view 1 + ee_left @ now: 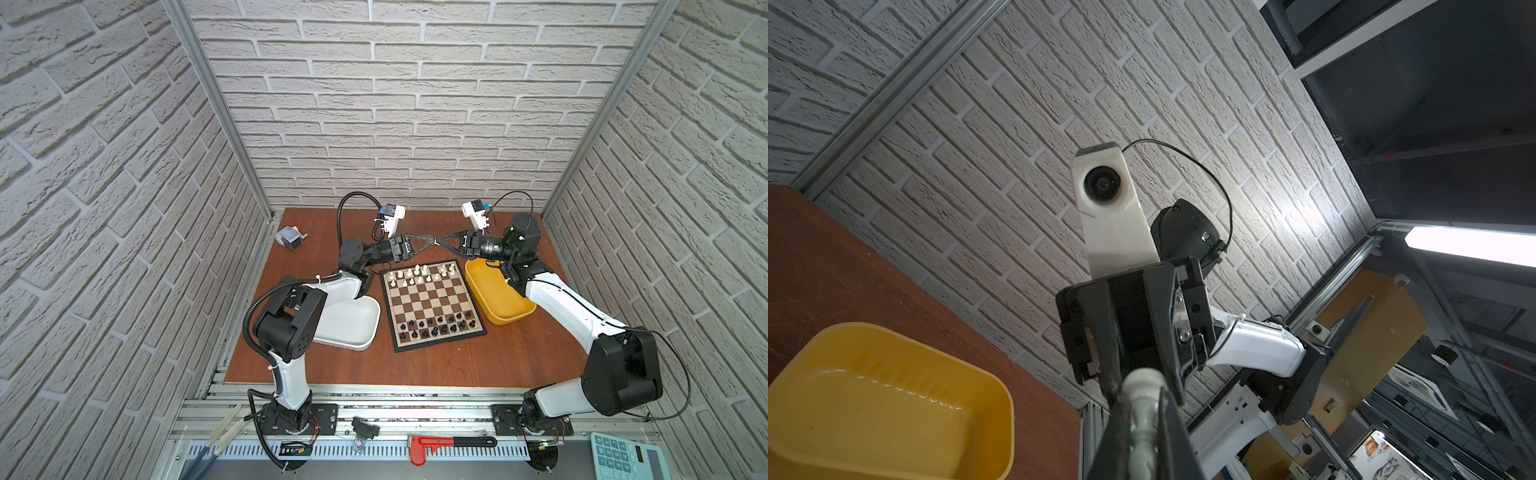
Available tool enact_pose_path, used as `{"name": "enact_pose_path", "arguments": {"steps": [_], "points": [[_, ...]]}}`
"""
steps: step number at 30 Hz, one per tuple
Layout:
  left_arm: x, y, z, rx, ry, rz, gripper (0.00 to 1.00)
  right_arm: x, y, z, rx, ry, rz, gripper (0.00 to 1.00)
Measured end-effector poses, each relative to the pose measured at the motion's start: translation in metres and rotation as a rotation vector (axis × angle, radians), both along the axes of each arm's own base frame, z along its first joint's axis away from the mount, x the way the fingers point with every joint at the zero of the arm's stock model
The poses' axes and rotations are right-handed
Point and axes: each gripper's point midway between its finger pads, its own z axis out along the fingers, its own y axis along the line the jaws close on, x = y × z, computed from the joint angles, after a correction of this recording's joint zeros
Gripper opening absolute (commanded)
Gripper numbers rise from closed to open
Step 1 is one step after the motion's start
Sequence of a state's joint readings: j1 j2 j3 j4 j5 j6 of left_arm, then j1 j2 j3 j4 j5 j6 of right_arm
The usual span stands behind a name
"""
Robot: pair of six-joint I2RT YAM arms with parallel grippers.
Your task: Set up the chess pieces on the board
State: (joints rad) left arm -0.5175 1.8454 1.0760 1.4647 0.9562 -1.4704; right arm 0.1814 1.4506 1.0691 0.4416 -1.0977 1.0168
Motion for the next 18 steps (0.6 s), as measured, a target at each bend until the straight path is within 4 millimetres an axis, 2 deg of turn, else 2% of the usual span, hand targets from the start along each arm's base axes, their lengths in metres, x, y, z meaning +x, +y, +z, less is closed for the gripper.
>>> {"name": "enact_pose_path", "arguments": {"steps": [5, 9, 12, 14, 18], "points": [[0.008, -0.002, -0.01, 0.036, 0.015, 0.047, 0.0, 0.006, -0.002, -0.008, -0.042, 0.001, -0.032, 0.29], [0.023, -0.005, -0.032, 0.199, 0.014, 0.168, 0.0, 0.028, -0.015, -0.017, -0.182, -0.008, -0.179, 0.43], [0.042, -0.006, -0.05, 0.414, -0.005, 0.297, 0.0, 0.043, -0.037, -0.015, -0.316, -0.081, -0.346, 0.48], [0.054, -0.007, -0.057, 0.56, -0.028, 0.372, 0.0, 0.045, -0.054, -0.015, -0.402, -0.116, -0.448, 0.52], [0.067, -0.012, -0.072, 0.846, -0.089, 0.444, 0.0, 0.044, -0.086, -0.014, -0.545, -0.173, -0.606, 0.59]]}}
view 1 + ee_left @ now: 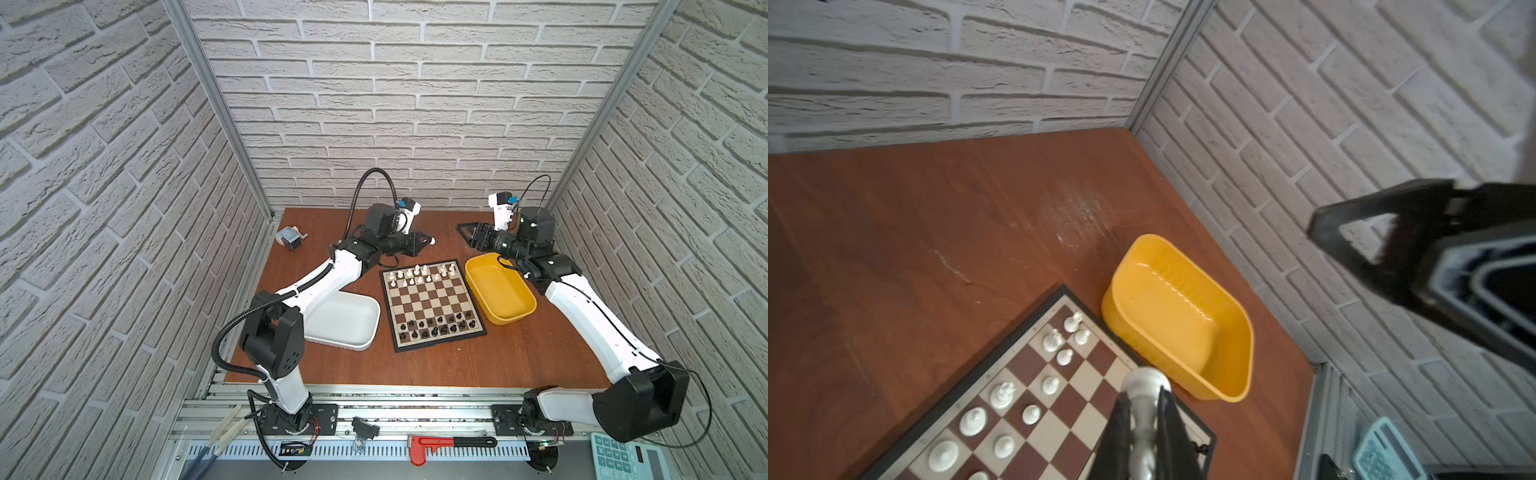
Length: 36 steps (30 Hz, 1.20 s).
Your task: Set up the chess pieces on the board
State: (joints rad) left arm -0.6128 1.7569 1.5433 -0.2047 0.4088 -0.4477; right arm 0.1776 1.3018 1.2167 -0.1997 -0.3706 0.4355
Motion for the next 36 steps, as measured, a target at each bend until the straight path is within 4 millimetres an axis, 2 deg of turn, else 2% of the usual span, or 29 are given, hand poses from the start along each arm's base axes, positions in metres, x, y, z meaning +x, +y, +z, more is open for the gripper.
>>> {"name": "enact_pose_path", "arguments": {"steps": [2, 5, 7, 10, 12, 15, 18, 30, 36], "points": [[0.005, -0.009, -0.011, 0.136, -0.002, 0.008, 0.0, -0.001, -0.01, -0.007, -0.049, 0.001, -0.043, 0.61], [0.017, -0.028, -0.029, 0.298, -0.003, 0.002, 0.0, -0.002, -0.02, -0.033, -0.116, 0.051, -0.083, 0.64], [0.025, -0.04, -0.048, 0.392, 0.004, -0.005, 0.0, -0.006, -0.026, -0.052, -0.155, 0.1, -0.1, 0.65], [0.033, -0.053, -0.083, 0.509, 0.035, -0.023, 0.0, -0.012, -0.031, -0.067, -0.196, 0.14, -0.11, 0.67], [0.034, -0.052, -0.106, 0.569, 0.062, -0.029, 0.0, -0.016, -0.034, -0.072, -0.217, 0.153, -0.115, 0.69], [0.031, -0.042, -0.139, 0.664, 0.118, -0.03, 0.0, -0.022, -0.037, -0.072, -0.236, 0.153, -0.113, 0.75], [0.027, -0.036, -0.161, 0.719, 0.156, -0.035, 0.0, -0.026, -0.037, -0.068, -0.239, 0.143, -0.108, 0.76], [0.032, -0.044, -0.187, 0.725, 0.134, -0.02, 0.0, -0.035, -0.026, -0.085, -0.215, 0.186, -0.04, 0.72], [0.039, -0.051, -0.183, 0.691, 0.112, 0.001, 0.0, -0.036, -0.022, -0.086, -0.204, 0.191, -0.017, 0.71]]}}
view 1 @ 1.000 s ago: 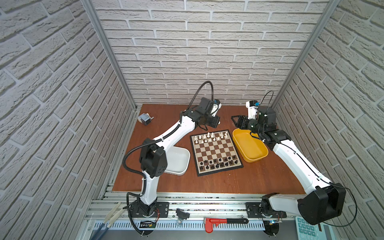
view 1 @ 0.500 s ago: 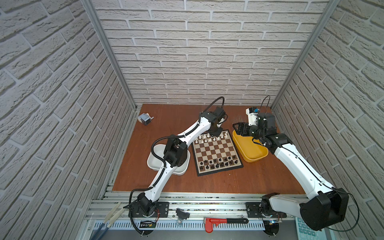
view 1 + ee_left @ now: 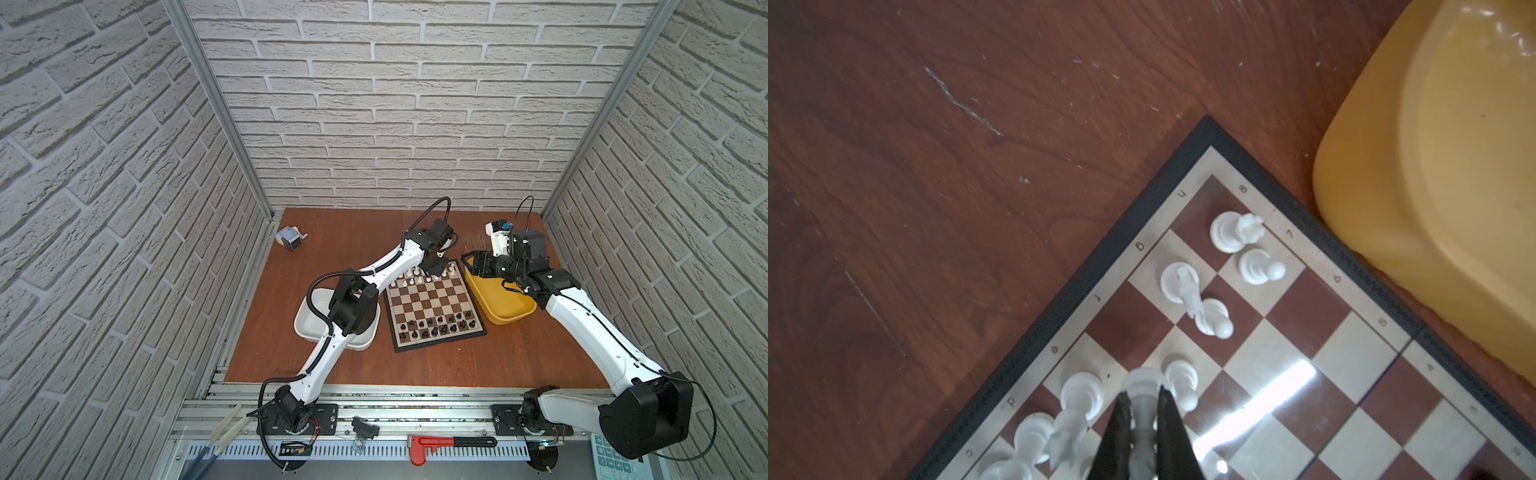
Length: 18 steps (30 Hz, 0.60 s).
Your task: Set up the chess pieces on the board
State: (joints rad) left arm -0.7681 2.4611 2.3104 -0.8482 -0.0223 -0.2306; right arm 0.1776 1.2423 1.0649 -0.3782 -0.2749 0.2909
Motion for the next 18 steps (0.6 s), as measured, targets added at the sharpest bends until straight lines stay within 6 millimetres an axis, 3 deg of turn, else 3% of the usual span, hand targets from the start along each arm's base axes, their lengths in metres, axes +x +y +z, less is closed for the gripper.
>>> {"name": "enact_pose_path", "arguments": {"steps": [7, 18], "points": [[0.005, -0.002, 0.0, -0.008, -0.019, 0.012, 0.0, -0.001, 0.003, -0.001, 0.008, 0.005, 0.013, 0.71], [0.006, -0.002, -0.02, 0.012, -0.002, 0.015, 0.0, 0.0, 0.004, -0.003, 0.008, 0.011, 0.02, 0.71]]}}
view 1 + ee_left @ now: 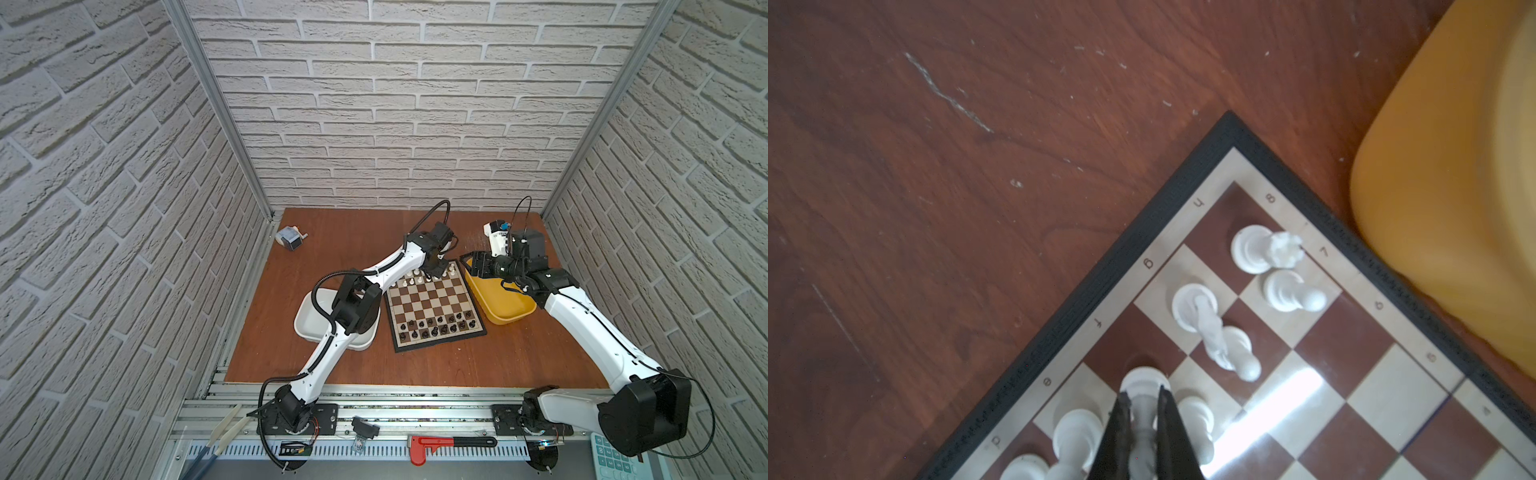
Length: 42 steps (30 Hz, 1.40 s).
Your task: Set up the chess pieces on the board
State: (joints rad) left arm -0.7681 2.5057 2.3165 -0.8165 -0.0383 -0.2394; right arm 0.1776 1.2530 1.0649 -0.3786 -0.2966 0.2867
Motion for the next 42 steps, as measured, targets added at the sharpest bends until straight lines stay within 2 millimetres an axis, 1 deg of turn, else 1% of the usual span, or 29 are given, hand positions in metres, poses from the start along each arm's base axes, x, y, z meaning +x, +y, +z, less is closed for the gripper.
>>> {"name": "enact_pose_path", "arguments": {"steps": [5, 9, 16, 20, 21, 25, 29, 32, 33, 35, 36, 37, 38, 39, 40, 42], "points": [[0.001, 0.0, 0.0, -0.001, -0.005, 0.002, 0.01, 0.0, 0.0, 0.0, -0.003, -0.003, 0.004, 0.71], [0.002, 0.0, 0.0, 0.001, -0.007, 0.004, 0.07, 0.0, 0.0, 0.0, -0.003, -0.003, 0.005, 0.7], [0.003, 0.001, 0.0, 0.005, -0.013, 0.013, 0.27, -0.001, 0.002, 0.001, 0.005, -0.001, 0.015, 0.7], [0.005, 0.001, 0.001, 0.003, -0.019, 0.017, 0.33, -0.001, 0.003, 0.001, 0.006, -0.001, 0.017, 0.7], [0.005, 0.0, 0.001, 0.001, -0.023, 0.019, 0.36, -0.001, 0.003, 0.001, 0.006, -0.001, 0.017, 0.7], [0.01, -0.003, 0.005, -0.016, -0.046, 0.021, 0.38, -0.001, 0.003, 0.001, 0.009, -0.001, 0.02, 0.69], [0.018, -0.011, 0.012, -0.055, -0.082, 0.019, 0.37, -0.001, 0.003, 0.001, 0.009, -0.001, 0.02, 0.69], [0.019, -0.015, 0.028, -0.086, -0.106, 0.017, 0.37, -0.002, 0.003, 0.002, 0.009, -0.003, 0.019, 0.69], [0.018, -0.015, 0.036, -0.096, -0.113, 0.016, 0.36, -0.002, 0.003, 0.003, 0.009, -0.006, 0.018, 0.7], [0.015, -0.013, 0.058, -0.121, -0.133, 0.019, 0.35, -0.003, 0.002, 0.006, 0.009, -0.016, 0.014, 0.7], [0.013, -0.011, 0.071, -0.137, -0.146, 0.021, 0.35, -0.004, 0.001, 0.009, 0.009, -0.024, 0.011, 0.76], [0.009, -0.008, 0.086, -0.154, -0.164, 0.022, 0.35, -0.005, 0.0, 0.013, 0.007, -0.035, 0.003, 0.99], [0.004, -0.003, 0.103, -0.173, -0.188, 0.026, 0.36, -0.005, -0.003, 0.017, 0.007, -0.045, -0.012, 1.0], [-0.003, 0.002, 0.117, -0.191, -0.21, 0.028, 0.39, -0.006, -0.004, 0.02, 0.006, -0.056, -0.022, 1.0], [-0.013, 0.012, 0.136, -0.215, -0.241, 0.031, 0.45, -0.007, -0.008, 0.026, 0.0, -0.075, -0.037, 1.0], [-0.032, 0.033, 0.17, -0.281, -0.326, 0.04, 0.74, -0.006, -0.014, 0.038, -0.012, -0.126, -0.072, 1.0]]}}
